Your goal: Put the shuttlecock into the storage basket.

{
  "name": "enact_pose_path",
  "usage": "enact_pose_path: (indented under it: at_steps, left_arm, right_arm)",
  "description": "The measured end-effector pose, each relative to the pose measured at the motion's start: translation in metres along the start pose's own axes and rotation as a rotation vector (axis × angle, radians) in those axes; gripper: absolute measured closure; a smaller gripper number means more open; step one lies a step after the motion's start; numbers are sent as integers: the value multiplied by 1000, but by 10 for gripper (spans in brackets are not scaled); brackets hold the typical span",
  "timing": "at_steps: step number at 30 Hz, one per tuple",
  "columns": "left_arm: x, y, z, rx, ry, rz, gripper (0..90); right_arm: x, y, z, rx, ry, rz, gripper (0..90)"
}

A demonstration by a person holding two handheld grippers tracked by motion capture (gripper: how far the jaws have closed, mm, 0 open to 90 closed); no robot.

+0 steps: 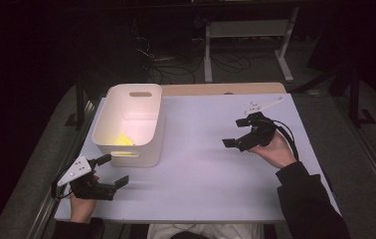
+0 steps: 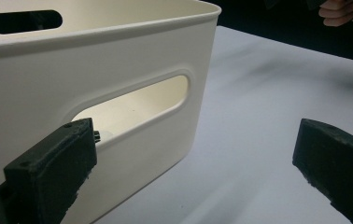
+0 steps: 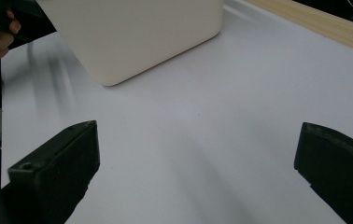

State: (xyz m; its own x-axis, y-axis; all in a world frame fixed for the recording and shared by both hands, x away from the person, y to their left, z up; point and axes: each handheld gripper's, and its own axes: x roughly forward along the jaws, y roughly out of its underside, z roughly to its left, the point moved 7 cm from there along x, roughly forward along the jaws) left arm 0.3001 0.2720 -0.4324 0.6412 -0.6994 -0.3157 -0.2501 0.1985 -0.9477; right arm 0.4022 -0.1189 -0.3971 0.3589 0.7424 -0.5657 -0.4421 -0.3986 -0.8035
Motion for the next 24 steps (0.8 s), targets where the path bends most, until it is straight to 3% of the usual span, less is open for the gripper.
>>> enact_pose_path:
  at_steps: [24]
  left_arm:
    - [0, 0, 0, -2, 0, 1, 0]
  right_arm:
    - [-27, 38, -11, 50, 60, -34, 0]
